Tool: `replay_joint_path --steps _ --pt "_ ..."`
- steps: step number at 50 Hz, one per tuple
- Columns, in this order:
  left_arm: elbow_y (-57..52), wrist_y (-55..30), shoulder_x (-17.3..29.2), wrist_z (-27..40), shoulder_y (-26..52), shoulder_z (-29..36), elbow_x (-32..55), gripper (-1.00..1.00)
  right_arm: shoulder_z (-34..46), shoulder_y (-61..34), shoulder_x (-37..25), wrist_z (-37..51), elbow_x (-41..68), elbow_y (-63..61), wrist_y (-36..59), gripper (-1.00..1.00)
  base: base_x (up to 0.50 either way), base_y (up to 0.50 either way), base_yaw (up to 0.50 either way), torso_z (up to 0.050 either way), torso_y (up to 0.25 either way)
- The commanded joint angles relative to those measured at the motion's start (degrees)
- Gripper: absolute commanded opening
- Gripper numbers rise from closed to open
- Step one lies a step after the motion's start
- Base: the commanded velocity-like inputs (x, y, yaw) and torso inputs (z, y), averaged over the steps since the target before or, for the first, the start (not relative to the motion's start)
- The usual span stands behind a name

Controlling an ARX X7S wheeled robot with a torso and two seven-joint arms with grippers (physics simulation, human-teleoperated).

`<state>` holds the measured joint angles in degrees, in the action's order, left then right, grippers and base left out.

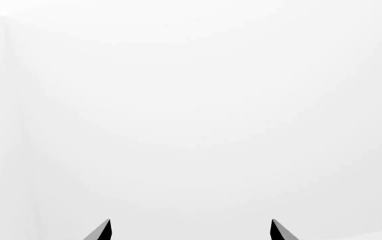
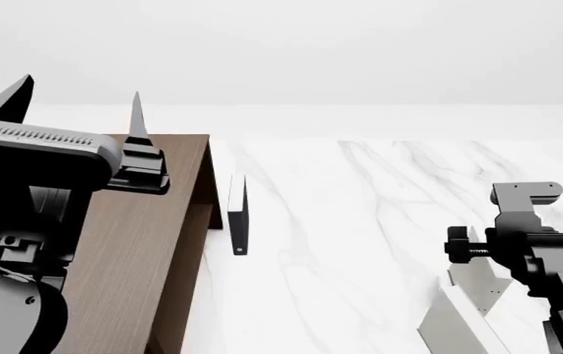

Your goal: Pick up the book on the right and place it under the cabinet shelf.

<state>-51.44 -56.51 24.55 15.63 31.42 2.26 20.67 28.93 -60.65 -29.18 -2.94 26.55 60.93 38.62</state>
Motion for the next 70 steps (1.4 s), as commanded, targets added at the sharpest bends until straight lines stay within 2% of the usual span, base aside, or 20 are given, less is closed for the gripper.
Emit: replay_joint_path --steps 1,29,59,60,70 --pt "-0.2 -0.7 0.2 0.3 0.6 0.2 0.4 1.00 0.4 -0.4 0.9 -0.6 -0.8 3.8 -2.1 1.00 0.00 0.00 0.00 0.000 0.000" --pt "0.6 0.2 0.5 0.6 0.6 1.0 0.7 1.00 -0.5 -2.1 3.5 -2.6 -2.9 13.8 -7.6 1.00 0.00 0.00 0.00 0.000 0.000" --pt "1.4 0.6 0.8 1.1 0.9 1.7 1.1 1.00 -10.7 -0.8 4.3 -3.5 -12.5 14.0 -6.5 1.00 0.00 0.00 0.00 0.000 0.000" --pt "1.3 0.6 0.8 1.1 0.9 1.7 1.1 1.00 -11.0 -0.9 4.4 -3.5 -12.9 14.0 -6.5 -1.00 0.00 0.00 0.00 0.000 0.000" --pt "0.7 0.5 1.0 1.3 0.3 0.6 1.8 1.00 -13.5 -1.0 4.6 -3.1 -15.7 14.0 -7.4 -1.00 0.00 0.00 0.00 0.000 0.000"
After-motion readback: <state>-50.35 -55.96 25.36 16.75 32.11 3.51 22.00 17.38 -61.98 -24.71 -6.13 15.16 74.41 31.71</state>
